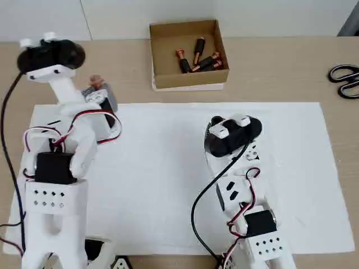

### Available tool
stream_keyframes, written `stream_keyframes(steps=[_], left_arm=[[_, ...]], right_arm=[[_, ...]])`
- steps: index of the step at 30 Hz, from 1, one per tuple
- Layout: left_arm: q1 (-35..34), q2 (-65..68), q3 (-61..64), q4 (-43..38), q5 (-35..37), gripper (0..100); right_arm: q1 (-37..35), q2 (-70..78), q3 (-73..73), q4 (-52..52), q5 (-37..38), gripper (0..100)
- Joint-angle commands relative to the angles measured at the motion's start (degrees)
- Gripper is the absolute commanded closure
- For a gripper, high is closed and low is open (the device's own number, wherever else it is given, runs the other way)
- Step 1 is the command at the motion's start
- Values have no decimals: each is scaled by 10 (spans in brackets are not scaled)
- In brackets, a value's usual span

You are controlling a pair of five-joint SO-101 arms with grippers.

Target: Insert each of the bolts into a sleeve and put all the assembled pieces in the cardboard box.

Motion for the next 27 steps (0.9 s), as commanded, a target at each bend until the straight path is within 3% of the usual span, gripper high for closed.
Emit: stream_keyframes(steps=[1,8,14,18,27], left_arm=[[37,-11,-4,-19,2,995],[47,-11,25,-41,3,995],[69,-14,116,-138,3,995],[111,-14,179,-207,3,995],[178,-14,274,-335,-1,995]], right_arm=[[0,-7,10,-58,-3,994],[0,-7,64,-114,-4,994],[-3,-1,70,-112,-83,995],[-5,-6,78,-84,-84,995],[-95,-7,86,-56,-85,995]])
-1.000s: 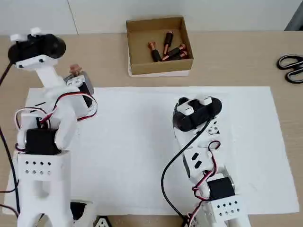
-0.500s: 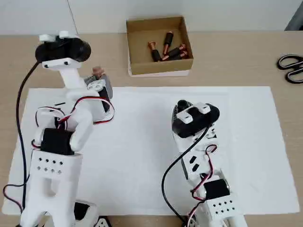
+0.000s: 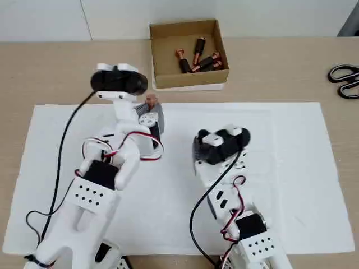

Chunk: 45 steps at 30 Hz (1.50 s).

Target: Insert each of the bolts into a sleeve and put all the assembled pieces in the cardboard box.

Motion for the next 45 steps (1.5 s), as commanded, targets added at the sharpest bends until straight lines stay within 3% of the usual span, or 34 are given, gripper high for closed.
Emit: stream_keyframes(steps=[1,8,17,27,45], left_arm=[[28,-15,5,-52,-1,995],[63,-15,7,-99,-1,995],[83,-16,16,-113,2,995],[82,-16,120,-253,44,995],[83,-17,103,-255,52,995]], right_arm=[[-35,-8,-4,1,-5,995],[-73,-8,-5,60,-6,995],[-70,-8,-5,58,-6,995],[-70,-8,-6,57,-49,995],[-69,-8,-6,57,-49,995]])
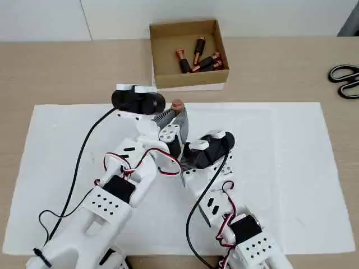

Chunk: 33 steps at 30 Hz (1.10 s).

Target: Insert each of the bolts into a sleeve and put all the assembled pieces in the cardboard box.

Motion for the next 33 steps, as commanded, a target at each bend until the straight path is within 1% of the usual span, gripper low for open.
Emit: stream_keyframes(steps=[1,5,9,13,18,24,33], left_arm=[[3,-17,-24,-13,4,995],[4,-19,-30,3,4,995],[4,-86,-46,67,4,995],[4,-137,-42,98,4,995],[20,-137,-30,93,4,995],[25,-137,2,31,4,995],[21,-135,8,31,1,995]], right_arm=[[-2,-7,-8,-2,-5,995],[-2,-7,-8,-2,-5,995],[-2,-7,-8,-2,-5,995],[-2,-7,-8,-2,-5,995],[-2,-7,-8,-2,-5,995],[-3,-7,-8,-2,-5,995],[-5,-7,-8,-2,-6,995]])
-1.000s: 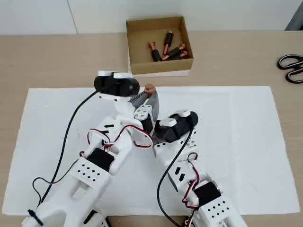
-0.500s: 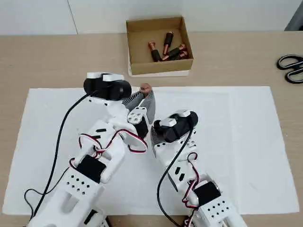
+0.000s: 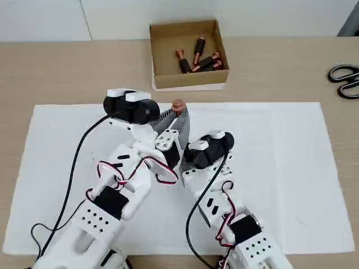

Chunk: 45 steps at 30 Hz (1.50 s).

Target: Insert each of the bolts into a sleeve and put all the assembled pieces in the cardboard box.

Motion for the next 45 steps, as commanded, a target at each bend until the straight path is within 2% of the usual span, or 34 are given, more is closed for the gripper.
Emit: stream_keyframes(steps=[1,7,27,33,40,45], left_arm=[[-2,-9,-5,-19,1,995],[-2,58,-28,-21,3,995],[2,65,-7,-18,1,995],[33,65,-7,10,-17,995],[38,65,-4,11,-32,995],[38,65,-5,56,-46,995]], right_arm=[[-2,-7,-8,-2,-4,995],[-2,-7,-8,-2,-4,995],[-1,-7,-8,-2,-4,995],[-1,-7,-8,-2,-4,995],[-1,-7,-8,-2,-4,995],[-1,-7,-8,-2,-4,995]])
